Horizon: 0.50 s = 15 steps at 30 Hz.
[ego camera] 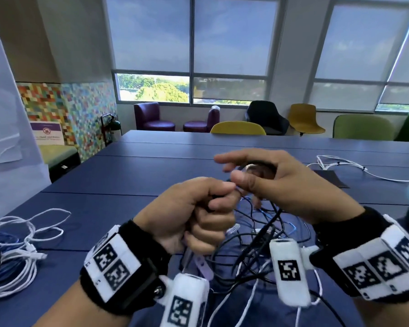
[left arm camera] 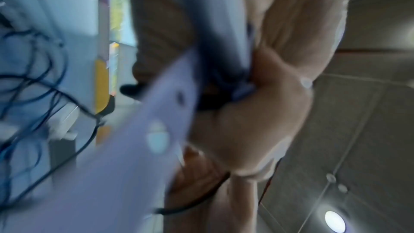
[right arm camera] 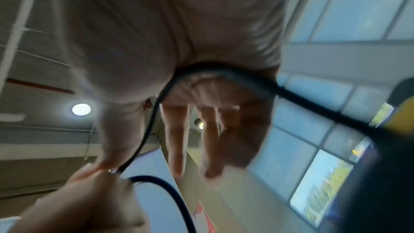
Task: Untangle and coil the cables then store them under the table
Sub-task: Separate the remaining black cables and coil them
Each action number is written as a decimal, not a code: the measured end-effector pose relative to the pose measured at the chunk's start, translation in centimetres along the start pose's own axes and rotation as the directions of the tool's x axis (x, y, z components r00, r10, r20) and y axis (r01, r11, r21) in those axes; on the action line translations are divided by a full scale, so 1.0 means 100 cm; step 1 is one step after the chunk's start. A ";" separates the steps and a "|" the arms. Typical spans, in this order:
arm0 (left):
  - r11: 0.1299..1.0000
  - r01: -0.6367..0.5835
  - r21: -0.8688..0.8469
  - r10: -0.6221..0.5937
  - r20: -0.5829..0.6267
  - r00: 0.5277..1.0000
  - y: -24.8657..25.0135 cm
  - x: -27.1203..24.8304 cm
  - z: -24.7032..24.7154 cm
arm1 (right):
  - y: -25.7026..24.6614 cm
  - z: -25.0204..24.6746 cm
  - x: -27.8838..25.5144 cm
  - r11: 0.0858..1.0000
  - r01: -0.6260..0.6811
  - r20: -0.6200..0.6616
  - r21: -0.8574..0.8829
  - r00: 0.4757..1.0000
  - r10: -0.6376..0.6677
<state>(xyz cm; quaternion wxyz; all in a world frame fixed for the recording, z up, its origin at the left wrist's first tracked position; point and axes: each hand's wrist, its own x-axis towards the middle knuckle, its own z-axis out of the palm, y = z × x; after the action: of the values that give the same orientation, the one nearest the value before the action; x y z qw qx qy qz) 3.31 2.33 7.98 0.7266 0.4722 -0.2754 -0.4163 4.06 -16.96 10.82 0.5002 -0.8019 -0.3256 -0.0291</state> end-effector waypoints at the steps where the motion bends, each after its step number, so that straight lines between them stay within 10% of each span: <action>1: 0.996 0.029 -0.084 -0.024 0.070 0.997 0.000 -0.004 -0.001 | -0.002 -0.002 -0.002 0.999 -0.032 0.113 0.020 0.993 0.029; 7: 0.985 0.143 -0.091 -0.126 0.174 0.977 -0.008 -0.020 0.005 | -0.033 -0.022 -0.007 0.982 -0.187 0.310 -0.023 0.932 0.185; 11: 0.990 0.143 -0.018 -0.142 0.057 0.988 -0.009 -0.039 0.005 | -0.054 -0.042 -0.006 0.967 -0.175 0.434 -0.186 0.868 0.241; 15: 0.975 0.110 0.191 -0.061 -0.247 0.967 -0.003 -0.058 0.008 | -0.060 -0.058 0.001 0.931 -0.146 0.278 -0.335 0.929 0.245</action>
<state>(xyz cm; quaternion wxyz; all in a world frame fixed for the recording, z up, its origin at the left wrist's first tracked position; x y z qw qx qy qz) -0.37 6.95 7.97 0.6839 0.6021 -0.2059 -0.3569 2.50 -19.93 18.44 0.3109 -0.8930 -0.3100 0.0994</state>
